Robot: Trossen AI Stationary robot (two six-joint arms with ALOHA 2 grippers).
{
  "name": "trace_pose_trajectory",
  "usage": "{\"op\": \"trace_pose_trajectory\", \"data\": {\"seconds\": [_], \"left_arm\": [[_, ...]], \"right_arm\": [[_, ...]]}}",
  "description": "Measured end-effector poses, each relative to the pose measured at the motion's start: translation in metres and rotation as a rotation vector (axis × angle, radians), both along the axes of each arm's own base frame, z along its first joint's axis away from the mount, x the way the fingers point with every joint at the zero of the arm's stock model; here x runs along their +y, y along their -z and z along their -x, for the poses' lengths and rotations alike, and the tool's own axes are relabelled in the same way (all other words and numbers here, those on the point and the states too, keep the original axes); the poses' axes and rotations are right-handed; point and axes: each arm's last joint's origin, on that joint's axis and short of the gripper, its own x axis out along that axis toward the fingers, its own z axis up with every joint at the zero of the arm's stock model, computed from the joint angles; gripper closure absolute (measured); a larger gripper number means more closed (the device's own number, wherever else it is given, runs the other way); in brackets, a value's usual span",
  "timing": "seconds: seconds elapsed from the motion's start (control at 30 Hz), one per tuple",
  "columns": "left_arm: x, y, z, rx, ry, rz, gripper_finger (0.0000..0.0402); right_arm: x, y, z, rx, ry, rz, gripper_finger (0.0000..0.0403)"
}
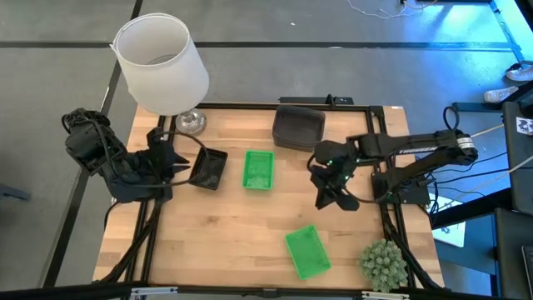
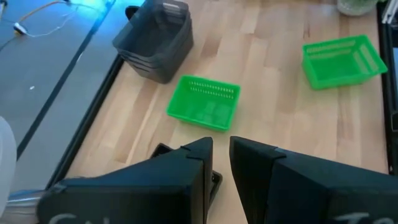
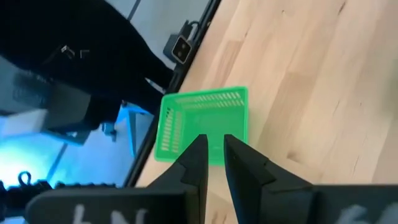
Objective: Stack baskets by color
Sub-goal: Stack the bottom green bin on the top green bin
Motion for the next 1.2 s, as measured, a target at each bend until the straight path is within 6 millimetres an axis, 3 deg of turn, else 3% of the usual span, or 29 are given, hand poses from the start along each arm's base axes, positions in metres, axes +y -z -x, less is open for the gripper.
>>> {"op": "trace_pose_trajectory", "data": {"seconds": [0.6, 0.93, 1.1, 1.2], "left_arm": [[0.0, 0.0, 0.0, -0.018, -0.039, 0.038, 0.0355], [0.0, 0.0, 0.0, -0.017, -0.037, 0.035, 0.0355], [0.0, 0.0, 0.0, -0.017, -0.037, 0.035, 0.0355], [0.0, 0.0, 0.0, -0.017, -0.037, 0.035, 0.0355]], "right_arm": [[0.019, 0.015, 0.002, -0.092, -0.133, 0.226, 0.035], [0.031, 0.033, -0.011, -0.043, -0.135, 0.301, 0.0351], [0.032, 0.039, -0.016, -0.031, -0.14, 0.303, 0.0392], [0.032, 0.039, -0.016, -0.03, -0.139, 0.302, 0.0393]]}}
